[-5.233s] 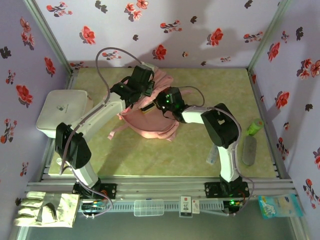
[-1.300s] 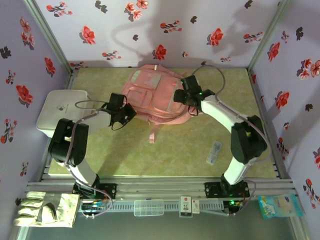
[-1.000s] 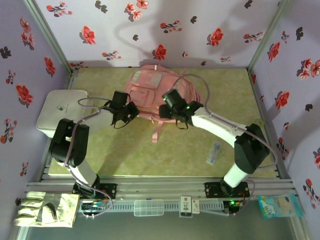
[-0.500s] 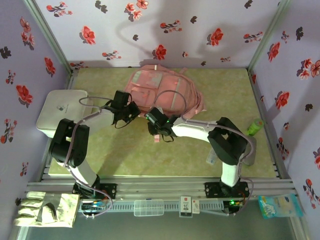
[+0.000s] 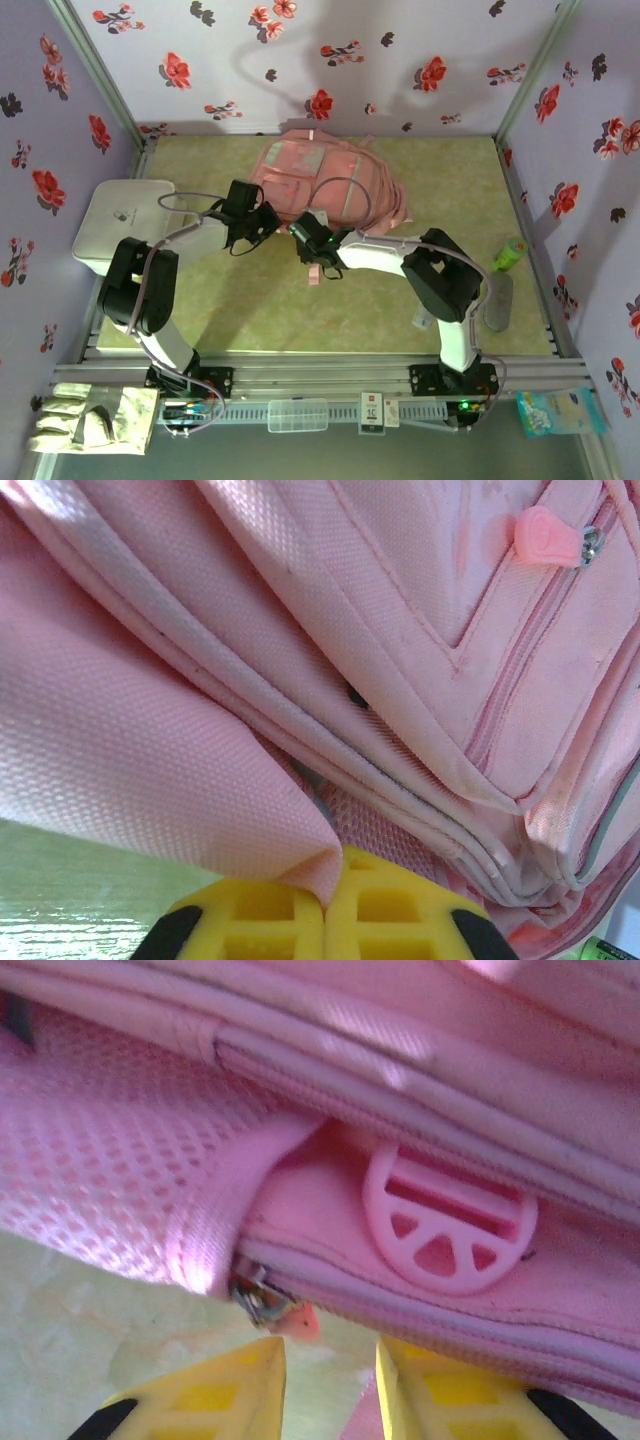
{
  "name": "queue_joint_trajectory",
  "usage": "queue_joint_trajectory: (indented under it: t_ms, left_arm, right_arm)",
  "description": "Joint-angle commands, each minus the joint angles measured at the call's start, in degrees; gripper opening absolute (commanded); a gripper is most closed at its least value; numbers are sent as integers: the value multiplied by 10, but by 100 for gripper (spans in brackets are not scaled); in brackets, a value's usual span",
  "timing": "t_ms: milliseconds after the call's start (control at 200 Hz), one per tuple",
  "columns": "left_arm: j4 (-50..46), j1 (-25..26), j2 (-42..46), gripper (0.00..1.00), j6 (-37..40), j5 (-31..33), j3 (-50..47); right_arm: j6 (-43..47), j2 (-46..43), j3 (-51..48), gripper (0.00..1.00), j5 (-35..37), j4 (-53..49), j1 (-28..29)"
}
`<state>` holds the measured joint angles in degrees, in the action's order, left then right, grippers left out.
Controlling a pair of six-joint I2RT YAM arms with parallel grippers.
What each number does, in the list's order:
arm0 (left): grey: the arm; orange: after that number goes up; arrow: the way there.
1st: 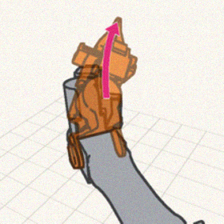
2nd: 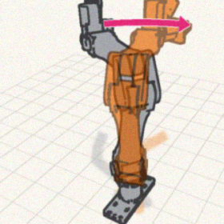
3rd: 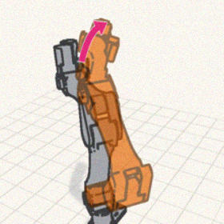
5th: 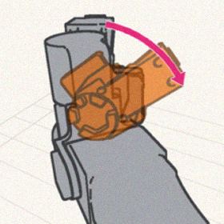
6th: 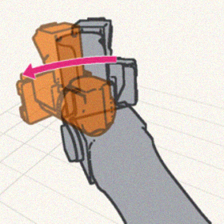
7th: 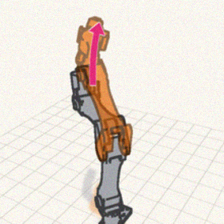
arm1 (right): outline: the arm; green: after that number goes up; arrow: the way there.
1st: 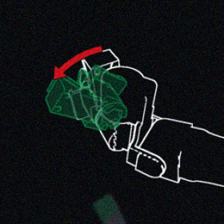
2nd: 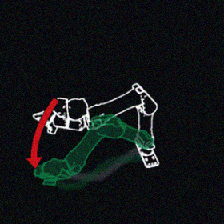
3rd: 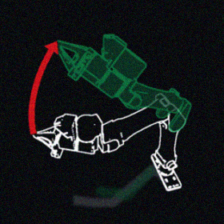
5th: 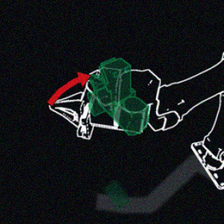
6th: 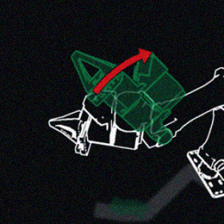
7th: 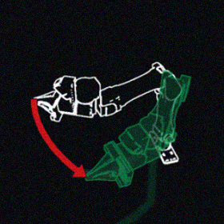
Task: Pack the student bag
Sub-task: Zip the student bag at the center of the table.
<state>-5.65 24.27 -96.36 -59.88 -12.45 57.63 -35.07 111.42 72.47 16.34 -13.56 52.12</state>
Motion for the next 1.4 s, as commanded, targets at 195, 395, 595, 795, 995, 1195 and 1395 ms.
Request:
queue_joint_trajectory:
  t_ms: [195, 395, 595, 795, 995, 1195, 1395]
  left_arm:
    - [17, 11, 27, 0, 6, -17, 28]
    - [16, 10, 27, 0, 7, -17, 30]
    - [15, 10, 23, 0, 9, -17, 32]
    - [9, 10, 20, 0, 16, -6, 34]
    - [-6, 7, 21, 0, 32, 21, 31]
    - [-10, -2, 15, 0, 41, 28, 24]
    - [-9, -4, 13, 0, 44, 29, 24]
  right_arm:
    - [24, 25, 55, 29, 36, -10, -2]
    - [28, 24, 59, 24, 46, -13, -2]
    - [29, 18, 50, 18, 56, -22, -1]
    - [22, 18, 55, 12, 81, -57, -1]
    - [-7, -6, 25, 10, 115, -79, -2]
    - [-43, -51, -36, 10, 115, -80, -11]
    - [-74, -82, -79, 10, 108, -81, -25]
